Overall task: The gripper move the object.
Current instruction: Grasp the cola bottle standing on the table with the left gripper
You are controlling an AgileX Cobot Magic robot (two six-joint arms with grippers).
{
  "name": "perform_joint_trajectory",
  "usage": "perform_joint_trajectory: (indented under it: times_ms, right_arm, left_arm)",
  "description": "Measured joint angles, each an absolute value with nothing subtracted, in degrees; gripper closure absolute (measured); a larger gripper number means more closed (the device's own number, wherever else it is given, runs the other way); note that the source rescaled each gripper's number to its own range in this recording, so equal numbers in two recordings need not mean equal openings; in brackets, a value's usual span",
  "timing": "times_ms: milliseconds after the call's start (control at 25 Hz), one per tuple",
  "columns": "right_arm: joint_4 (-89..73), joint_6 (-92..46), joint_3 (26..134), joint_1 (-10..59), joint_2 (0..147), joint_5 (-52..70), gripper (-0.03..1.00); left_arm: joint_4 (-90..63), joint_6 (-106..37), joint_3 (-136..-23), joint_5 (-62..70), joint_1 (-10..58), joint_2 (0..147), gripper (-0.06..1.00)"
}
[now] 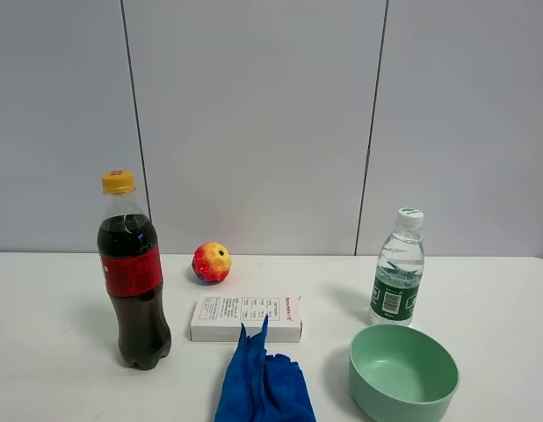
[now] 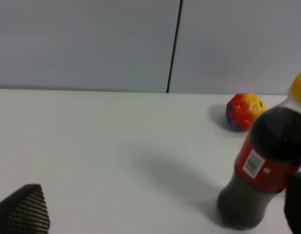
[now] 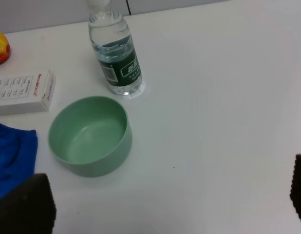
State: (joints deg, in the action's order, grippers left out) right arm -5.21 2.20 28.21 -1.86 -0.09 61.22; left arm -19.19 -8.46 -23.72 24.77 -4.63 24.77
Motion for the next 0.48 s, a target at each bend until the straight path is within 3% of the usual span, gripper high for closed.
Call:
perform_joint_trajectory:
  times_ms: [120,480]
  right_arm:
    - [-5.21,2.20,28.21,-1.86,-0.09,61.22,-0.03]
    - [-5.21,2.20,28.21,-1.86,-0.09,61.22,-0.03]
  left_arm:
    - [-15.74,-6.49,-21.03,22.74,-3.48,24.77,-0.06]
    - [-7.04,7.27,-13.44,7.98,9.54,27.74,-0.06]
